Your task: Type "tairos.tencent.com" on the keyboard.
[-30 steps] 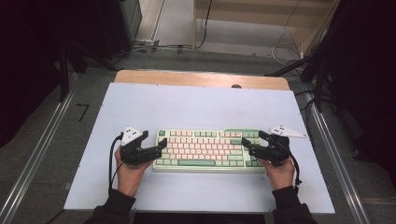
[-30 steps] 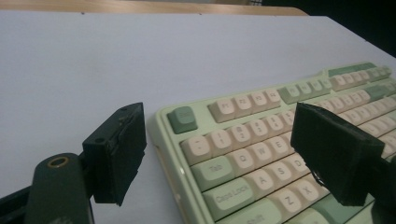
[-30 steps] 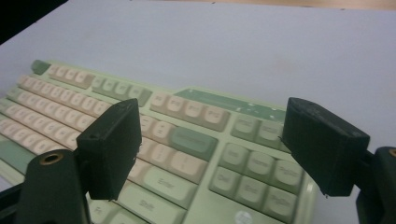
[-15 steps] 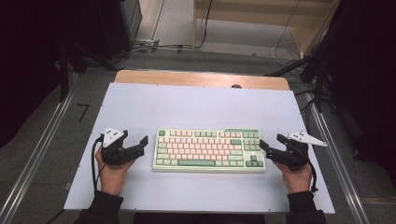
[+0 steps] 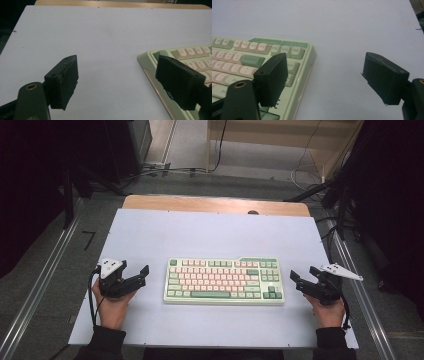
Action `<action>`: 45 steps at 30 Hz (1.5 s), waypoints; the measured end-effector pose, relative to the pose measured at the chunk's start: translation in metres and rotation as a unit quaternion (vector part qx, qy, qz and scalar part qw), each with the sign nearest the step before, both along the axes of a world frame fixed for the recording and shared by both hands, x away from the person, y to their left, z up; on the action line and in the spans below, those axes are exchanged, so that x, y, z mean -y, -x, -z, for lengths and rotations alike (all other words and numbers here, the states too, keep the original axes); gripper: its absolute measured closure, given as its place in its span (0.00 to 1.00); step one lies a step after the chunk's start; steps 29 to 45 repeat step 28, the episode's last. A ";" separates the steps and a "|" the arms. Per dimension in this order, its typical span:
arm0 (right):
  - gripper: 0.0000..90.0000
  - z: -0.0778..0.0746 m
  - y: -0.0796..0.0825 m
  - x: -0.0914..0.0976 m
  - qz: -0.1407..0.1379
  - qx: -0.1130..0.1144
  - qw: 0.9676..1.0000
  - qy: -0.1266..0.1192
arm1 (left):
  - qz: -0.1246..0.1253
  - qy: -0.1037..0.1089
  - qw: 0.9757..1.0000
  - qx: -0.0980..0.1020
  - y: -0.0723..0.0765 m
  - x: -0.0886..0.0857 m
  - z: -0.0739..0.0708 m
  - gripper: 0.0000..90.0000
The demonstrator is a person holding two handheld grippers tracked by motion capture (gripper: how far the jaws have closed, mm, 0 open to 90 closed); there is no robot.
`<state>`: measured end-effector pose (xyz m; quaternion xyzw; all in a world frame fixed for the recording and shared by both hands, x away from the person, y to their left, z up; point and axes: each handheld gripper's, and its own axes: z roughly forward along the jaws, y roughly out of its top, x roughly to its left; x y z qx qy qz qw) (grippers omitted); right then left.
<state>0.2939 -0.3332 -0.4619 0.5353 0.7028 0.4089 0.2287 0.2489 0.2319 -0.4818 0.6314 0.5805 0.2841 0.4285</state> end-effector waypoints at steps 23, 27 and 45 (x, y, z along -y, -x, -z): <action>0.21 0.008 -0.001 0.028 0.044 -0.012 0.999 0.013 | -0.035 0.021 0.998 -0.043 -0.006 -0.015 0.009 0.21; 0.21 0.008 0.000 0.028 0.043 -0.011 0.999 0.011 | -0.033 0.022 0.998 -0.046 -0.008 -0.013 0.010 0.22; 0.21 0.008 0.000 0.027 0.043 -0.011 0.999 0.010 | -0.031 0.024 0.998 -0.046 -0.008 -0.013 0.010 0.22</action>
